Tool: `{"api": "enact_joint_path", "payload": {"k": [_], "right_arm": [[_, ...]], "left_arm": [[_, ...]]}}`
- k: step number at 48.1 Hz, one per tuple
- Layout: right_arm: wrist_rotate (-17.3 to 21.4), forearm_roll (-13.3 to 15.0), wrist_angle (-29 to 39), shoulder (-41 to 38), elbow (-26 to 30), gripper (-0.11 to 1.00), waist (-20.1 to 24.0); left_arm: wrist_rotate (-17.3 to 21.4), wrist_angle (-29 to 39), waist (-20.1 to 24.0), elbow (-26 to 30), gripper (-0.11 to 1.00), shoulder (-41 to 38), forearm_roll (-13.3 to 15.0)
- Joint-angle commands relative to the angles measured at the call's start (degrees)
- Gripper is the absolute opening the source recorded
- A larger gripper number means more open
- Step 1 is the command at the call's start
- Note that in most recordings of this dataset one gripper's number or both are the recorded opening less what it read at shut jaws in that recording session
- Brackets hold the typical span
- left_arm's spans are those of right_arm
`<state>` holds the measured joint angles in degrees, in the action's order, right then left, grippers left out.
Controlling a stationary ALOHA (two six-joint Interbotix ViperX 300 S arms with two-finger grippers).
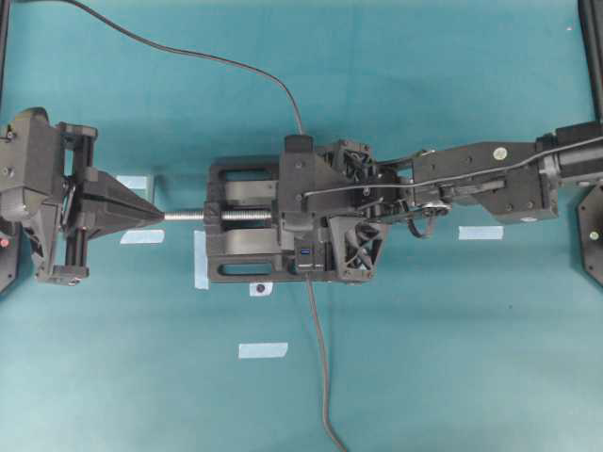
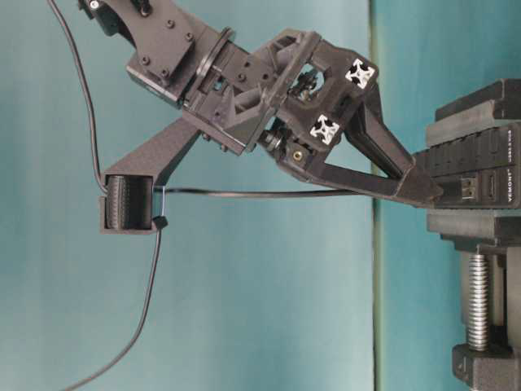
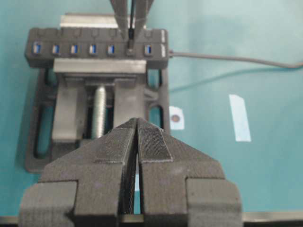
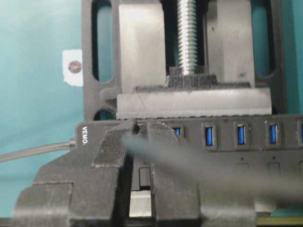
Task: Insert the USB into the second port from the front of the fixed hub.
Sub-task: 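Push the USB plug into the second port with the right gripper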
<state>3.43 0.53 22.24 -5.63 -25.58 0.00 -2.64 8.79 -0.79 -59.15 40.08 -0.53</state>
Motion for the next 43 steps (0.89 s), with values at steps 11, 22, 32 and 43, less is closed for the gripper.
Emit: {"api": "enact_joint_path", "payload": {"k": [11, 22, 32, 43], "right_arm": [[0.79, -0.09, -2.11, 0.53, -0.44, 0.07, 0.53], [0.88, -0.09, -2.02, 0.18, -1.14, 0.07, 0.53], [0.79, -0.09, -2.11, -0.62, -1.85, 0.07, 0.53], [0.79, -0.09, -1.85, -1.41, -1.93, 0.07, 0.53]], "left_arm": [[-0.09, -0.62, 0.09, 0.62, 0.0, 0.0, -0.09], [-0.09, -0.79, 0.09, 0.62, 0.0, 0.09, 0.0], [-0.09, -1.05, 0.09, 0.53, 0.0, 0.0, 0.0], [-0.09, -1.05, 0.09, 0.53, 0.0, 0.0, 0.0]]}}
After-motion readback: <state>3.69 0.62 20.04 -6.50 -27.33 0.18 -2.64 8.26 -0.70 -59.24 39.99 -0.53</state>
